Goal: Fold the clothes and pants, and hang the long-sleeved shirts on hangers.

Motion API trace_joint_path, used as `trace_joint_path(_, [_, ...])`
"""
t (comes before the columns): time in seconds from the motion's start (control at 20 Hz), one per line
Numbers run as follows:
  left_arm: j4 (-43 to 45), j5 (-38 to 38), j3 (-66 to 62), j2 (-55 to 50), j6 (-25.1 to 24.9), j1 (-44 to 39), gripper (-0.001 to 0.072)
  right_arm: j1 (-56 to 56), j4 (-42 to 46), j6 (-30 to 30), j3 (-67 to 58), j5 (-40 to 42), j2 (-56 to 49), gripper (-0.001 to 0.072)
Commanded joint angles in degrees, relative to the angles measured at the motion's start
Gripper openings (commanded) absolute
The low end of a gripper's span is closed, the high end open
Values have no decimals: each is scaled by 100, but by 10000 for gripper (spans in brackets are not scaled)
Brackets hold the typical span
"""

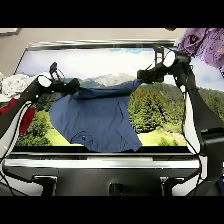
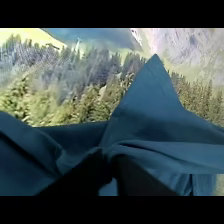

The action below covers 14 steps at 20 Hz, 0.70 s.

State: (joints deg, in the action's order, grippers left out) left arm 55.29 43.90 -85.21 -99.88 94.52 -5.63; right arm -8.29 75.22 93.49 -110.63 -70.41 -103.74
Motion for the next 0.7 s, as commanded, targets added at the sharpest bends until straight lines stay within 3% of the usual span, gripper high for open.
trace_joint_path(0.0, [-243, 468, -321, -4, 7, 70, 433, -7, -63, -94, -7, -164, 4, 38])
trace_joint_path(0.05, [-240, 841, -490, 160, 11, 216, 568, -7, -63, -94, -7, -221, 63, 38])
trace_joint_path(0.15, [-136, 1458, -597, 715, 103, 581, 588, -7, -52, -94, -7, -297, 201, 38])
trace_joint_path(0.25, [728, 2096, -479, 1482, 544, 918, 603, -7, 24, -94, -7, -326, 352, 38])
trace_joint_path(0.35, [1617, 2511, 177, 2413, 1115, 1161, 667, -7, 116, -98, -7, -376, 485, 38])
trace_joint_path(0.4, [1655, 2511, 752, 2914, 1143, 1268, 668, -7, 155, -98, -7, -396, 542, 38])
trace_joint_path(0.5, [1401, 2398, 2194, 3915, 1266, 1346, 668, -7, 188, -125, -7, -426, 619, 38])
trace_joint_path(0.65, [155, 2033, 4271, 5036, 1270, 1093, 668, -7, 195, -133, -7, -479, 643, 38])
